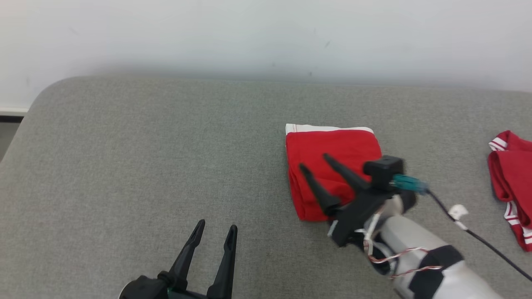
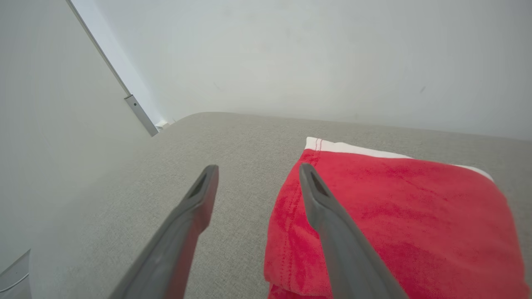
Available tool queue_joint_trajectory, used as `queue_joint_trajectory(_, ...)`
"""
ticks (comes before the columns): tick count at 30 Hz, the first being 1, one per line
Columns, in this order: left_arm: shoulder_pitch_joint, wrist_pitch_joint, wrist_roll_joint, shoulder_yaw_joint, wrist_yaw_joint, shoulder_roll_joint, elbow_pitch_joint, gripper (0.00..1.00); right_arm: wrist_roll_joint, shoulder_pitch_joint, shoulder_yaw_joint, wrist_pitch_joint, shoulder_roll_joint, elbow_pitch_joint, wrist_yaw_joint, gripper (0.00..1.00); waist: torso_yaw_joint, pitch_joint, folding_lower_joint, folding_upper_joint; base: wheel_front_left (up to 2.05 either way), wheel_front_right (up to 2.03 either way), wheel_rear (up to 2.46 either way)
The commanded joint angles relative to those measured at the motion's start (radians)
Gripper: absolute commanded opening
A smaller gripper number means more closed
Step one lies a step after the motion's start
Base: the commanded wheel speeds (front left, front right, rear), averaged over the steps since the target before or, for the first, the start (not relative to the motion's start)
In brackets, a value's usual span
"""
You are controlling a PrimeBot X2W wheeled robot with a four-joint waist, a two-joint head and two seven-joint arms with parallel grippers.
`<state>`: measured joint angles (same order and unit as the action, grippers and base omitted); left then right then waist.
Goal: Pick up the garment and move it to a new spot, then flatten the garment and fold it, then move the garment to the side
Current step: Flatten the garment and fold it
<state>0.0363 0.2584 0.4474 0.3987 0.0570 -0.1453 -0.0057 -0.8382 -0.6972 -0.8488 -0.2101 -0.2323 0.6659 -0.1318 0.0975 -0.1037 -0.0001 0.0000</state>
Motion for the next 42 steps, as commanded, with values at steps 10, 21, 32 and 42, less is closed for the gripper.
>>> queue_joint_trajectory(10, -0.045, 0.006, 0.014, -0.045, -0.039, -0.003, -0.012, 1.0, 0.094, 0.133, 0.172, -0.055, -0.098, -0.064, 0.003, 1.0, -0.079, 0.046, 0.0001, 0.0, 0.0, 0.0, 0.0)
queue_joint_trajectory(21, -0.089, 0.007, 0.001, -0.128, -0.075, -0.002, -0.026, 1.0, 0.358, 0.405, 0.486, -0.056, -0.037, -0.251, 0.003, 1.0, -0.136, 0.09, 0.0001, 0.0, 0.0, 0.0, 0.0)
queue_joint_trajectory(32, -0.159, 0.007, -0.057, -0.21, -0.077, 0.029, -0.031, 1.0, 0.574, 0.657, 0.649, -0.055, 0.069, -0.505, 0.003, 1.0, -0.15, 0.129, 0.0001, 0.0, 0.0, 0.0, 0.0)
queue_joint_trajectory(42, -0.187, 0.007, -0.18, -0.274, -0.047, 0.059, -0.034, 1.0, 0.652, 0.752, 0.687, -0.055, 0.103, -0.566, 0.003, 1.0, -0.144, 0.146, 0.0001, 0.0, 0.0, 0.0, 0.0)
